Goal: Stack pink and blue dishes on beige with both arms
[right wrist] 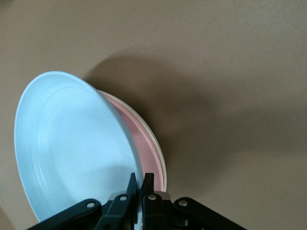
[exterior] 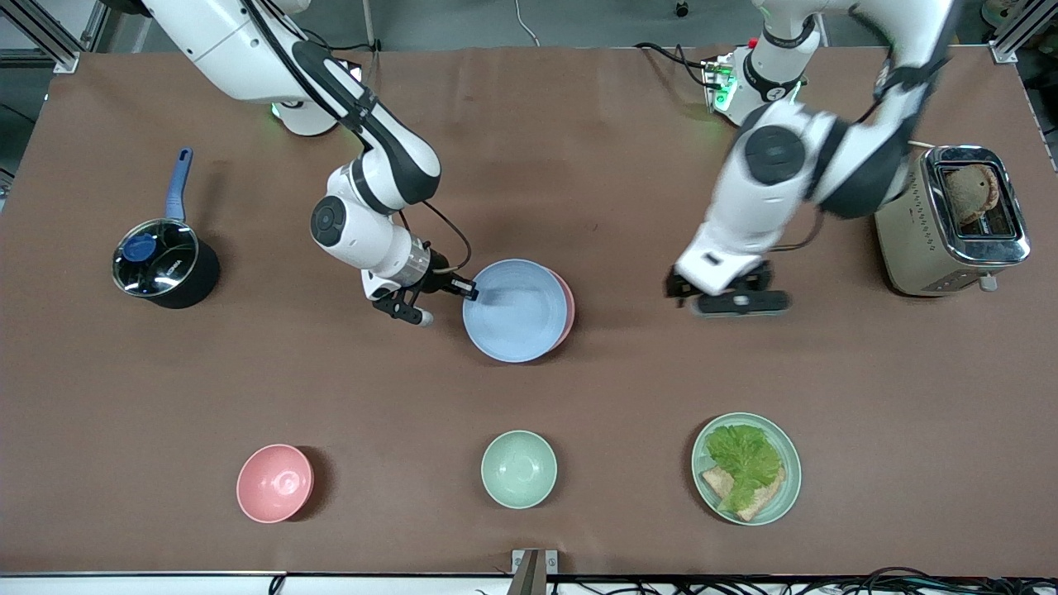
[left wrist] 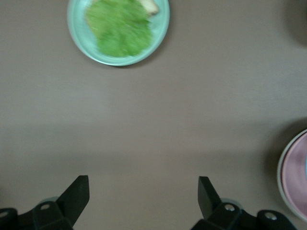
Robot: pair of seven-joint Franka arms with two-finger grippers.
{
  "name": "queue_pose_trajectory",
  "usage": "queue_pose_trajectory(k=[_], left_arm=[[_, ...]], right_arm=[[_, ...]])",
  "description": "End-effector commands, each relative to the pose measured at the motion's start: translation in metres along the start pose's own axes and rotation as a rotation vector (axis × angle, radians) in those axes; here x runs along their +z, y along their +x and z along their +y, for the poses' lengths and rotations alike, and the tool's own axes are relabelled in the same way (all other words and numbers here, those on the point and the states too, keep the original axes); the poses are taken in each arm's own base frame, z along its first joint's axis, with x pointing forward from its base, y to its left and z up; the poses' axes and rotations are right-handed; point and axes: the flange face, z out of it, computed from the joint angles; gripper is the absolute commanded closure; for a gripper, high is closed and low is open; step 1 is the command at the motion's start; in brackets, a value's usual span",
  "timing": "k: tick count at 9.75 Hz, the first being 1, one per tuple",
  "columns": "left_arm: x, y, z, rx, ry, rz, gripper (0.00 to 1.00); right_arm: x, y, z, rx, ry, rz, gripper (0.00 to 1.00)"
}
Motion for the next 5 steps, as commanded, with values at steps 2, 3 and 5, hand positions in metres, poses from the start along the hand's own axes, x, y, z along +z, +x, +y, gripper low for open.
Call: queue_pose_trajectory(k=[2,3,5], left_arm=[[-0.099,0.0,-0.098,0.033,-0.017,-0.079,0.0],[-0.129,-0.004,-0.123,0.011,-0.006,-0.105,0.0],[-0.174,-0.026,-0.165,0.054,-0.006,-0.081,0.0]], right_arm=[[0.001,-0.011,-0.002,0.019,-0.004,-0.008,0.9],[0.001,-0.01,0.001,0.012,-0.01,-0.009,0.61],[0.001,-0.011,0.007,0.015,-0.02,-0.011,0.0]])
